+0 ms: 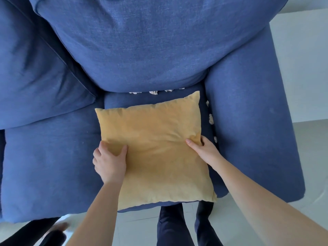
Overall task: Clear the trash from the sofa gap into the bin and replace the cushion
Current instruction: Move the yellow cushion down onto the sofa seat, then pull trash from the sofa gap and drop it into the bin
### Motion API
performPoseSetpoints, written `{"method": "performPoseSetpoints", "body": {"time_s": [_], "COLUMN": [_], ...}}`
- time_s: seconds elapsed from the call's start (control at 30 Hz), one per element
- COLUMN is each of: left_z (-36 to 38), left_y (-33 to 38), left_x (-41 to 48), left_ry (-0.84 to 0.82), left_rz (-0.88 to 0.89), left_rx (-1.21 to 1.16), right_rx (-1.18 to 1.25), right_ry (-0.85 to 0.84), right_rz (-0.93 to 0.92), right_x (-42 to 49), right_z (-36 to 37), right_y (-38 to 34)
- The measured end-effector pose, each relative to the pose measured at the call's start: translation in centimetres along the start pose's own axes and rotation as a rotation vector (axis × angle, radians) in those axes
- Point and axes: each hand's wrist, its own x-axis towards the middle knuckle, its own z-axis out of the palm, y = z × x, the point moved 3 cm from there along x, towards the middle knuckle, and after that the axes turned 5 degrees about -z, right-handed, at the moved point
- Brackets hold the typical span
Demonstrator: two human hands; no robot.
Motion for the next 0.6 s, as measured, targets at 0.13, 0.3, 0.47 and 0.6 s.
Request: {"method": "performPoseSetpoints", "body": {"time_s": [0.13, 0.3, 0.47, 0.6], "left_z": [0.1, 5.0, 13.0, 19.0], "left_y": [4.1, 10.8, 16.7, 20.3], "left_x": [-2.9, -8.4, -12.3, -13.4], "left_ry": [0.113, -0.174, -0.468, -0.570], "left_rz": [0.308, 0.791, 0.910, 0.915], "left_rx": [-0.017, 0.007, 0.200, 0.331], "right_rx": [0.031, 0.421, 1.061, 1.329], "right_ry": [0.121, 0.367, 0.515, 0.503], "right_rz": [0.035, 0.274, 0.437, 0.535], "right_x": [-2.0, -3.5, -1.7, 1.1], "right_z": [-1.4, -1.6, 0.0, 0.2], "right_y": [2.2, 8.6, 12.8, 13.9]}}
